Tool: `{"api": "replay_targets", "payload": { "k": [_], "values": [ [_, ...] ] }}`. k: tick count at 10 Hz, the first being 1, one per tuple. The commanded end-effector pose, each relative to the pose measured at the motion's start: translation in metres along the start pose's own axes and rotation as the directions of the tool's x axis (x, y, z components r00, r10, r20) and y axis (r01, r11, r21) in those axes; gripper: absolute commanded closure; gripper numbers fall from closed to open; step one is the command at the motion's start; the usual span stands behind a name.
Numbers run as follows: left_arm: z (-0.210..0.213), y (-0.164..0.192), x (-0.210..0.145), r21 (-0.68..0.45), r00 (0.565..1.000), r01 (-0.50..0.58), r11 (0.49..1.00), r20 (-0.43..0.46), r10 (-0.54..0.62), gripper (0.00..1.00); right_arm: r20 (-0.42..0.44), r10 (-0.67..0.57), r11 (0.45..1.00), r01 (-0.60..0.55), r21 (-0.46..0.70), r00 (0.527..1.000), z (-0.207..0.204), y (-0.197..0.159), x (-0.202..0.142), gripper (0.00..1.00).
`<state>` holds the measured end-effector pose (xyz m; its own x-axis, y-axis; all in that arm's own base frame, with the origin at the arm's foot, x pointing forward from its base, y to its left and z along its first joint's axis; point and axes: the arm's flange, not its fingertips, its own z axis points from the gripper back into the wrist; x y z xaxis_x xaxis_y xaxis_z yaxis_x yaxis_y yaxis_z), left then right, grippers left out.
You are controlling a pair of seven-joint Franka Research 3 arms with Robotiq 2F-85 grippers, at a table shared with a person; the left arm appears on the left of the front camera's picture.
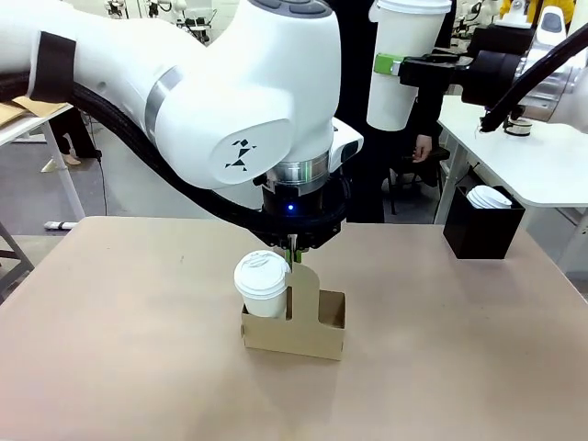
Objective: Pour a drink into a cup and package it in a carrier.
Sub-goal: Insert the held 600 ml Paper Cup into the Cup Carrier.
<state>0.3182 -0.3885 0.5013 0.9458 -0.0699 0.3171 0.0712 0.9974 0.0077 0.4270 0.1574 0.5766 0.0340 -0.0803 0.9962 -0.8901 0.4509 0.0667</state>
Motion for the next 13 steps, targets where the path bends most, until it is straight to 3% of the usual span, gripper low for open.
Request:
{"api": "replay_targets", "payload": {
  "k": [1,2,3,5,7,9,10,11,13],
  "values": [
    [0.02,0.011,0.0,-0.038,1.0,0.024,0.999,0.006,-0.024,0.0,0.012,0.009,1.0,-0.009,0.005,1.0,-0.003,0.001,0.002,0.2],
    [0.034,0.018,-0.001,-0.063,0.999,0.046,0.997,0.014,-0.045,0.36,0.0,0.0,1.0,0.0,0.0,1.0,0.0,0.0,0.0,0.2],
    [0.05,0.026,-0.001,-0.113,0.996,0.085,0.99,0.02,-0.084,0.0,-0.01,-0.046,0.998,0.047,0.047,0.999,0.005,-0.02,0.0,0.2],
    [0.084,0.056,-0.003,-0.18,0.98,0.196,0.964,0.078,-0.184,0.0,-0.046,-0.072,0.986,0.078,0.15,0.996,0.014,-0.039,-0.019,0.2],
    [0.108,0.093,-0.006,-0.25,0.923,0.379,0.891,0.166,-0.346,0.0,-0.039,-0.054,0.961,0.063,0.27,0.998,0.017,-0.045,-0.05,0.2],
    [0.119,0.148,-0.01,-0.286,0.864,0.485,0.827,0.307,-0.4,0.0,-0.038,-0.017,0.922,0.03,0.387,0.999,0.018,-0.037,-0.084,0.2],
    [0.116,0.178,-0.012,-0.283,0.82,0.553,0.784,0.352,-0.451,0.0,-0.059,-0.007,0.899,0.032,0.437,0.998,0.014,-0.026,-0.105,0.2],
    [0.109,0.197,-0.01,-0.24,0.818,0.547,0.802,0.36,-0.449,0.0,-0.065,0.011,0.891,0.019,0.453,0.998,0.011,-0.021,-0.119,0.2],
    [0.091,0.235,-0.024,-0.177,0.748,0.634,0.753,0.387,-0.539,0.0,-0.061,-0.001,0.872,0.031,0.488,0.998,0.003,-0.008,-0.148,0.2]
  ]
}}
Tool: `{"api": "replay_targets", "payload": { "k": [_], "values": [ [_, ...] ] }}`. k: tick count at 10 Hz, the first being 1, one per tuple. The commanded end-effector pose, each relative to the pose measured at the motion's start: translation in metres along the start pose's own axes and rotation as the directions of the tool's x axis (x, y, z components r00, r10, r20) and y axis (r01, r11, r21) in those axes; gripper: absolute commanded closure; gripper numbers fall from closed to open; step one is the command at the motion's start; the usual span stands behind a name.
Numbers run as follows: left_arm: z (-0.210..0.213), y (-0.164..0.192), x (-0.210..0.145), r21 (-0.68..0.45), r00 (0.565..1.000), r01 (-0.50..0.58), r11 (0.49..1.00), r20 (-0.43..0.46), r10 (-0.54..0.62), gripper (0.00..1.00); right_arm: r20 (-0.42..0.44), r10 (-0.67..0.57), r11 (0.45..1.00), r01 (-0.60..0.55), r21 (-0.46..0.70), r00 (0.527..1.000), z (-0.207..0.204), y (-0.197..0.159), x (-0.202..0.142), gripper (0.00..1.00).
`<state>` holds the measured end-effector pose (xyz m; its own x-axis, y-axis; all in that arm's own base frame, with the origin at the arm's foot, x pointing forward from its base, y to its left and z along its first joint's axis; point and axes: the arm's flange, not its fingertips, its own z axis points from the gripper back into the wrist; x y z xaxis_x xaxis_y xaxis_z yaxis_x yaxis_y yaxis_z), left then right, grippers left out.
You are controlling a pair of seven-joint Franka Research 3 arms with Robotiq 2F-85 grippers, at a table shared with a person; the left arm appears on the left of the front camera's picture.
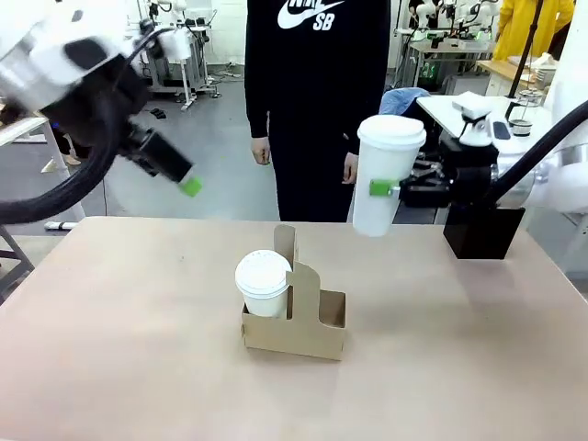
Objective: Pour a drink into a cup and package it in a carrier.
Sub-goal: Insert the held 600 ml Paper Cup into the Cup Carrier.
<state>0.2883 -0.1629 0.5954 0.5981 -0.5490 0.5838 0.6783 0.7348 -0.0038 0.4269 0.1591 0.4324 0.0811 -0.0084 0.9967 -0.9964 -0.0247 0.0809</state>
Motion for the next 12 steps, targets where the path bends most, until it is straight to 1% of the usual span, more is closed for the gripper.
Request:
{"api": "replay_targets", "payload": {
  "k": [1,2,5,6,7,8,9,10,11,12],
  "values": [
    [-0.009,0.012,-0.025,0.017,0.998,0.06,0.998,0.03,-0.061,0.0,0.002,0.001,1.0,-0.001,0.021,1.0,-0.009,-0.002,-0.011,0.2],
    [0.0,0.0,0.0,0.0,1.0,0.0,1.0,0.0,0.0,0.0,0.0,0.0,1.0,0.0,0.0,1.0,0.0,0.0,0.0,0.2],
    [0.0,0.0,0.0,0.0,1.0,0.0,1.0,0.0,0.0,0.0,0.0,0.0,1.0,0.0,0.0,1.0,0.0,0.0,0.0,0.2],
    [-0.002,0.003,-0.008,0.003,1.0,0.022,1.0,0.006,-0.022,0.0,-0.001,-0.007,1.0,0.007,0.004,1.0,-0.001,0.0,-0.01,0.2],
    [-0.005,0.012,-0.018,-0.023,0.997,0.072,0.997,-0.001,-0.073,0.0,-0.016,-0.007,0.995,0.008,0.101,1.0,-0.01,0.003,-0.017,0.2],
    [-0.004,0.025,-0.036,-0.062,0.994,0.104,0.993,0.028,-0.102,0.0,-0.012,0.003,0.985,-0.001,0.17,1.0,-0.021,0.004,-0.03,0.2],
    [-0.004,0.037,-0.05,-0.062,0.993,0.115,0.991,0.043,-0.113,0.0,-0.014,0.004,0.974,0.0,0.225,1.0,-0.03,0.003,-0.04,0.2],
    [-0.003,0.048,-0.067,-0.07,0.991,0.127,0.989,0.061,-0.123,0.0,-0.01,0.013,0.964,-0.01,0.265,1.0,-0.038,0.004,-0.048,0.2],
    [-0.002,0.059,-0.082,-0.128,0.983,0.166,0.978,0.101,-0.154,0.0,-0.006,0.015,0.958,-0.013,0.288,1.0,-0.042,0.008,-0.053,0.2],
    [-0.003,0.068,-0.098,-0.104,0.977,0.197,0.975,0.104,-0.186,0.0,0.002,0.02,0.952,-0.02,0.305,1.0,-0.046,0.011,-0.059,0.2]
  ]
}}
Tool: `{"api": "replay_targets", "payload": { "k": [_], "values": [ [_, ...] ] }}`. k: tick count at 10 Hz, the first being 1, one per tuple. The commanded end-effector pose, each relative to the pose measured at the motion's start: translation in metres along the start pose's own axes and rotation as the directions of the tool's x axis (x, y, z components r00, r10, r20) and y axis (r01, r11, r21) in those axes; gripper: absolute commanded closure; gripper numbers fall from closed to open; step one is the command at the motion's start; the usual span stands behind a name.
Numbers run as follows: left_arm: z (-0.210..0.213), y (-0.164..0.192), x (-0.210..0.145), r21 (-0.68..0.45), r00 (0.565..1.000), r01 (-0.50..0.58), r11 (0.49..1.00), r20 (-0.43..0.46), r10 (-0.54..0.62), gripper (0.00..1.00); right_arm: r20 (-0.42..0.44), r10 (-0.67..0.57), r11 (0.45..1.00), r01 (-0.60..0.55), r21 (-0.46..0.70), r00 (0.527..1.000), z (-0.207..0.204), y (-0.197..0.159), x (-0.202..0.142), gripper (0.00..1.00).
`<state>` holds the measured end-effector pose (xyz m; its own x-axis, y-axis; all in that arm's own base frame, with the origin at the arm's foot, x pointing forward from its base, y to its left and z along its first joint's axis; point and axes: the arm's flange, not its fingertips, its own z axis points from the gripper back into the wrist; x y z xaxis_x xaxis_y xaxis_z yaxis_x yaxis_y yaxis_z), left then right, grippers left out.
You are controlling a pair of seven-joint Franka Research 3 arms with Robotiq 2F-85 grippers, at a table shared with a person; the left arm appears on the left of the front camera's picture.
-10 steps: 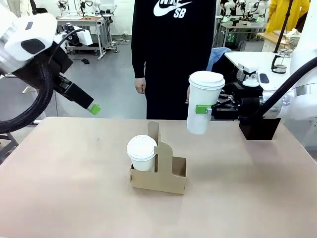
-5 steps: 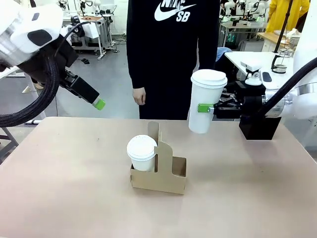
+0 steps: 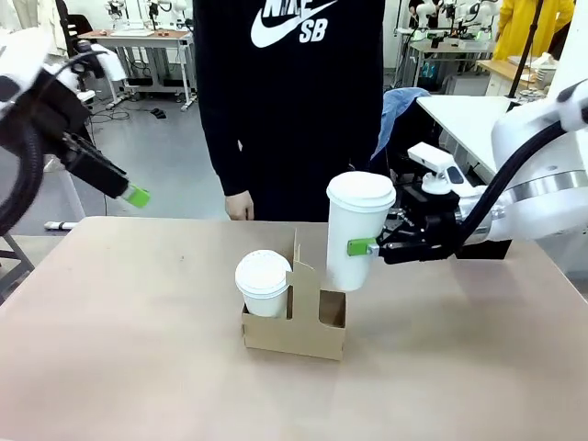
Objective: Pour a drink into a cup and package it in a carrier.
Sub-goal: Insert the held 600 ml Paper Cup into the Cup Carrier.
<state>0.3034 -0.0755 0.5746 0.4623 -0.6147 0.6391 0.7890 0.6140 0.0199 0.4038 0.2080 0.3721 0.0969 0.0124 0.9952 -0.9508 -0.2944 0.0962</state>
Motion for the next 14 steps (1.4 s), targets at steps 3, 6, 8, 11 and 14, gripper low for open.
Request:
{"api": "replay_targets", "payload": {
  "k": [3,6,8,11,14],
  "values": [
    [-0.015,-0.003,-0.083,-0.051,0.978,0.21,0.976,0.015,-0.209,0.0,0.032,0.063,0.995,-0.065,0.075,0.998,-0.005,-0.012,-0.016,0.2],
    [0.013,0.027,-0.026,-0.046,0.987,0.159,0.986,0.026,-0.158,0.0,0.054,0.069,0.994,-0.074,0.083,0.996,-0.017,-0.02,-0.031,0.2],
    [0.013,0.027,-0.026,-0.046,0.987,0.159,0.986,0.026,-0.158,0.0,0.035,0.042,0.993,-0.046,0.105,0.998,-0.024,-0.026,-0.045,0.2],
    [0.013,0.027,-0.026,-0.046,0.987,0.159,0.986,0.026,-0.158,0.0,0.015,0.024,0.992,-0.026,0.123,1.0,-0.026,-0.033,-0.062,0.2],
    [0.013,0.027,-0.026,-0.046,0.987,0.159,0.986,0.026,-0.158,0.0,-0.015,0.003,0.992,-0.002,0.125,1.0,-0.018,-0.041,-0.081,0.2]
  ]
}}
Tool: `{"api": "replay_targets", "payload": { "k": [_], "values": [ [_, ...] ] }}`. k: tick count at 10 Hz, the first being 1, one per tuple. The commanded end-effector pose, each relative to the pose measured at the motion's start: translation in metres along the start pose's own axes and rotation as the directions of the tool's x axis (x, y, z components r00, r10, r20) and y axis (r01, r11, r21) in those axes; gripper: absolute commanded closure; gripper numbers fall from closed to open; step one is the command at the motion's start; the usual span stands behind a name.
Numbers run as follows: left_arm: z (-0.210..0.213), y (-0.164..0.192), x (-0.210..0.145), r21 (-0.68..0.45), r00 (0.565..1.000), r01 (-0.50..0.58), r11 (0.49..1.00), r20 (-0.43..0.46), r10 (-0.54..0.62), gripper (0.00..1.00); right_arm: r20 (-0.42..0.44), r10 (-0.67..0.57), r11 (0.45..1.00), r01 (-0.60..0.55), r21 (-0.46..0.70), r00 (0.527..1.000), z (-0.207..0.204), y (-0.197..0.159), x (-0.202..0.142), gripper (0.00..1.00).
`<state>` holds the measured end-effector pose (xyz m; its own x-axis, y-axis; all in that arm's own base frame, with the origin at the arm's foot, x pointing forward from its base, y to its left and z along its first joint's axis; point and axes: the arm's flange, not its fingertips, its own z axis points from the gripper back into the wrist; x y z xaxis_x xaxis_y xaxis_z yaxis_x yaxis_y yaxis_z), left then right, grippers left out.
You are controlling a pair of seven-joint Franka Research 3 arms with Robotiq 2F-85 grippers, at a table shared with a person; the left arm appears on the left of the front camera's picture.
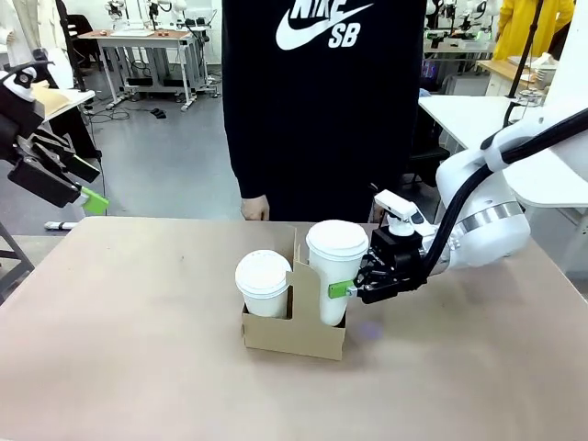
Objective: Pour a drink into a cup and package it in a carrier.
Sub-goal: Insert the held 600 ml Paper Cup into the Cup Carrier.
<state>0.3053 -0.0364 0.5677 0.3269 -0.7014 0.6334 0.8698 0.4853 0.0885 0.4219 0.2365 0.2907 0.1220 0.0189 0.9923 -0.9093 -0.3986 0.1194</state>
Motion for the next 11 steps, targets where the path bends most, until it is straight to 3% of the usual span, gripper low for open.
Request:
{"api": "replay_targets", "payload": {
  "k": [1,9,10,11],
  "values": [
    [0.0,0.001,0.001,-0.002,1.0,-0.001,1.0,0.019,0.001,0.0,-0.028,0.025,1.0,-0.024,0.02,0.999,0.004,-0.008,-0.008,0.2],
    [0.0,0.001,0.001,-0.002,1.0,-0.001,1.0,0.019,0.001,0.0,-0.106,0.037,0.994,-0.026,0.103,0.994,-0.002,-0.02,-0.046,0.2],
    [0.0,0.001,0.001,-0.002,1.0,-0.001,1.0,0.019,0.001,0.0,-0.09,0.058,0.995,-0.05,0.089,0.994,0.001,-0.022,-0.047,0.0],
    [0.0,0.001,0.001,-0.002,1.0,-0.001,1.0,0.019,0.001,0.0,-0.106,0.087,0.993,-0.078,0.091,0.99,0.003,-0.02,-0.047,0.0]
  ]
}}
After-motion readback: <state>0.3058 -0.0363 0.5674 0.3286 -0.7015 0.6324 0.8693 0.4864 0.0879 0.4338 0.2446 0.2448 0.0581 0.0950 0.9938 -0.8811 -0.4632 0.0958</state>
